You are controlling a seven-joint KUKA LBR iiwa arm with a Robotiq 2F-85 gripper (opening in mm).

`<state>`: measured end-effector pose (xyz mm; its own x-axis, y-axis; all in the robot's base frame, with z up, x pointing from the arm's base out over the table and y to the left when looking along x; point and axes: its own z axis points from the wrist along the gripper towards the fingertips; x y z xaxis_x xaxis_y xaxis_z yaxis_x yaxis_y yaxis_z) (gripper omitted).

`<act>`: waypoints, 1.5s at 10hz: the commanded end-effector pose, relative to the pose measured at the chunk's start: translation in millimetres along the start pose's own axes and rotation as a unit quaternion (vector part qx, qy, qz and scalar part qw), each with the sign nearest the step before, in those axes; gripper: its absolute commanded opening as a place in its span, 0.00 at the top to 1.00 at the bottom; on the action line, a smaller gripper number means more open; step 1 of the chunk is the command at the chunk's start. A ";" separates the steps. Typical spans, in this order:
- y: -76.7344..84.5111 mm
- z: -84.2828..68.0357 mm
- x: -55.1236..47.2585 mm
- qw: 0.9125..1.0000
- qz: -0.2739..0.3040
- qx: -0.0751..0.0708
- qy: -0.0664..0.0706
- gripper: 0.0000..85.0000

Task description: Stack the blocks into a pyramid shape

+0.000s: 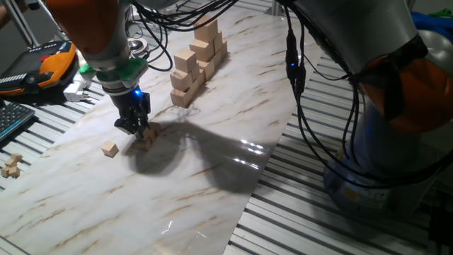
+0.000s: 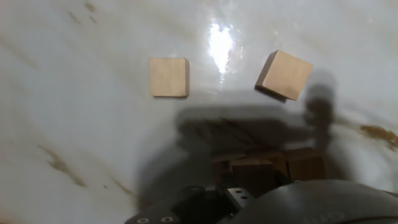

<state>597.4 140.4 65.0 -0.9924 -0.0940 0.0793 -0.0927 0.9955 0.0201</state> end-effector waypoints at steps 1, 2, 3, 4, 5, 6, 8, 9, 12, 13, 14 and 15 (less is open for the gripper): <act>-0.1 0.1 0.1 1.000 0.001 0.000 0.000 0.40; -0.1 0.0 0.2 1.000 0.001 -0.001 0.000 0.40; 0.1 -0.3 0.2 1.000 0.001 -0.002 0.000 0.40; 1.2 -1.8 0.7 1.000 0.002 -0.006 0.000 0.40; 5.4 -6.7 1.7 1.000 0.009 -0.007 -0.001 0.40; 9.1 -13.5 3.2 1.000 0.015 -0.002 0.000 0.40; 16.1 -26.2 3.6 0.999 0.030 -0.016 0.001 0.40; 22.6 -31.3 2.7 0.999 0.038 -0.014 -0.002 0.40; 42.1 -35.6 -4.0 0.998 0.056 -0.018 -0.034 0.20; 40.7 -30.8 -9.0 0.997 0.054 -0.028 -0.038 0.20; 39.3 -27.4 -11.6 0.997 0.052 -0.031 -0.037 0.20; 39.0 -30.5 -9.1 0.997 0.059 -0.028 -0.032 0.20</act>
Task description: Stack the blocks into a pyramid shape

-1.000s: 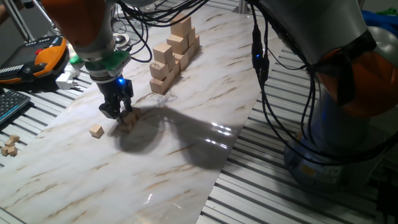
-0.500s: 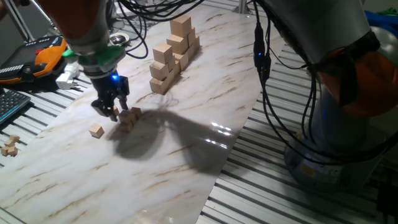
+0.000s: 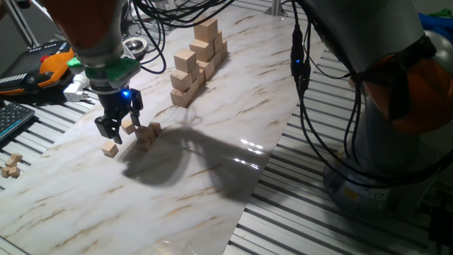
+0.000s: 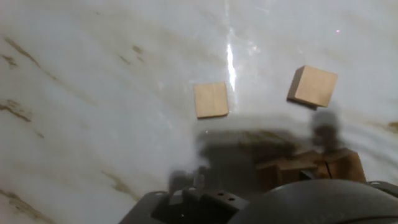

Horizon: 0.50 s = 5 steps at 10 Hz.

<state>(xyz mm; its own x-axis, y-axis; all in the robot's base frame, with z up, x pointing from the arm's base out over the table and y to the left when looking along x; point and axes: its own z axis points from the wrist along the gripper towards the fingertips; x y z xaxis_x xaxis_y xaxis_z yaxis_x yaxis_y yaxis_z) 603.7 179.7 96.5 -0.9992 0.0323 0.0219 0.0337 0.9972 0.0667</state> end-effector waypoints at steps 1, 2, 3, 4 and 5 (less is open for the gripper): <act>0.9 -7.2 5.8 1.000 0.008 0.009 0.000 0.20; 0.9 -12.3 10.3 1.000 0.007 0.023 -0.006 0.20; 0.8 -14.4 11.9 1.000 0.005 0.018 -0.008 0.20; 0.1 -15.5 13.4 1.000 0.001 0.015 -0.005 0.20; -0.3 -15.8 13.6 1.000 -0.004 0.016 -0.006 0.20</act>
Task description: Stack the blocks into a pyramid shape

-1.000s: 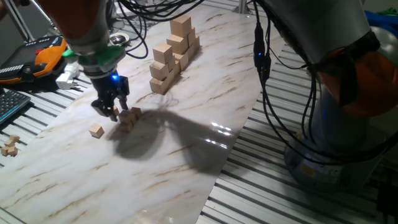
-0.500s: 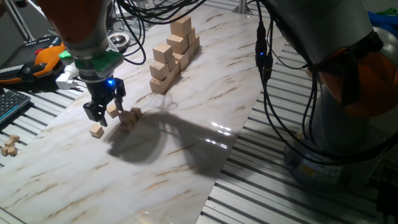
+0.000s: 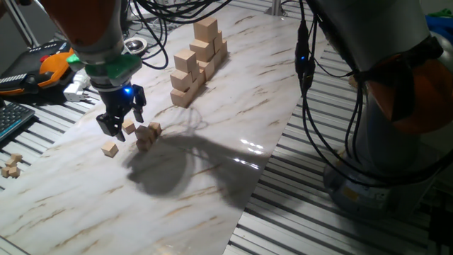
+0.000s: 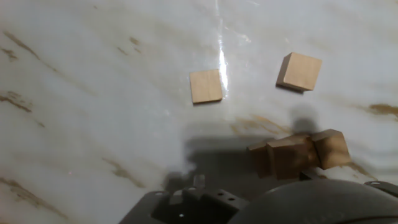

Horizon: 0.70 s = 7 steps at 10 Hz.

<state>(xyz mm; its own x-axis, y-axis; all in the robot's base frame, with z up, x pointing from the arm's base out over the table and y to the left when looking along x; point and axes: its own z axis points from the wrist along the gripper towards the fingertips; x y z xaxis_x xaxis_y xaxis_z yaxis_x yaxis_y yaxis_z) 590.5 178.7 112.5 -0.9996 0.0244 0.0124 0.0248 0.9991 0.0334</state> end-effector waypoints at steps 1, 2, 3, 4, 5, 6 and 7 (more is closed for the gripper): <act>0.1 0.0 0.1 1.000 -0.006 0.002 0.006 0.20; 0.1 0.0 0.1 1.000 -0.010 0.002 0.012 0.20; 0.1 0.0 0.1 1.000 -0.014 -0.001 0.007 0.40; 0.1 0.0 0.1 1.000 -0.011 -0.001 -0.002 0.40; 0.1 0.0 0.1 1.000 -0.010 0.001 0.009 0.40; 0.1 0.0 0.1 1.000 -0.011 -0.004 0.014 0.40; 2.3 1.8 -5.1 1.000 -0.011 -0.006 0.010 0.40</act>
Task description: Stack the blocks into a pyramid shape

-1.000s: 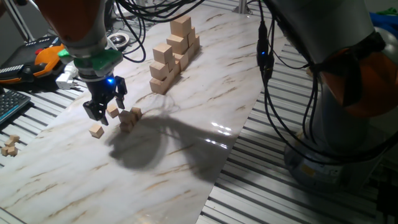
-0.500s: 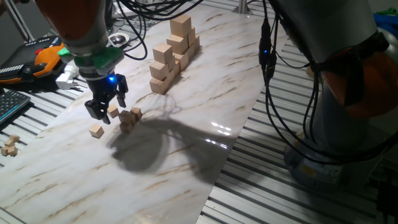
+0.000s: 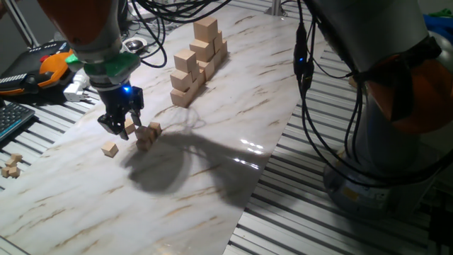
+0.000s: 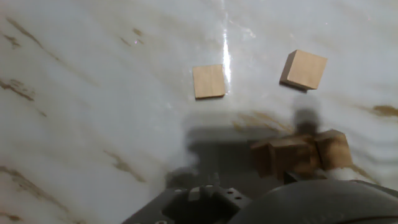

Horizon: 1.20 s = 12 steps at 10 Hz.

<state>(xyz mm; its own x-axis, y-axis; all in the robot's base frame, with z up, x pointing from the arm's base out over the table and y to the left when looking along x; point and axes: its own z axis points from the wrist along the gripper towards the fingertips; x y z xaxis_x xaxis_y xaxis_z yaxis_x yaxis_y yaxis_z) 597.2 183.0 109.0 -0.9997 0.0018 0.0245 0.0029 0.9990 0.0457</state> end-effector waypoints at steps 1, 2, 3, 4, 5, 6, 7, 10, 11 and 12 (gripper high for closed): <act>5.4 4.1 -15.6 1.000 -0.001 0.000 -0.002 0.20; 11.5 12.1 -31.4 1.000 -0.006 -0.001 -0.005 0.20; 16.5 19.6 -42.3 1.000 -0.009 -0.001 -0.014 0.20; 18.1 25.0 -49.4 1.000 -0.016 -0.001 -0.023 0.20; 17.7 31.6 -57.7 0.999 -0.033 0.008 -0.036 0.20; 15.8 39.6 -67.6 0.998 -0.042 0.015 -0.051 0.20; 11.9 46.6 -77.2 0.997 -0.047 0.014 -0.057 0.20; 16.7 52.2 -78.3 0.998 -0.038 0.013 -0.053 0.20; 22.0 54.4 -74.2 0.998 -0.032 0.014 -0.052 0.20; 25.3 57.5 -72.3 0.998 -0.028 0.013 -0.052 0.20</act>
<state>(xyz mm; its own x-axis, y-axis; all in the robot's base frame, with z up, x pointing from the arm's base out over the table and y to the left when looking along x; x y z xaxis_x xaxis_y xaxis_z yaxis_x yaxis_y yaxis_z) 668.4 211.1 49.8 -0.9952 -0.0516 -0.0835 -0.0532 0.9984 0.0173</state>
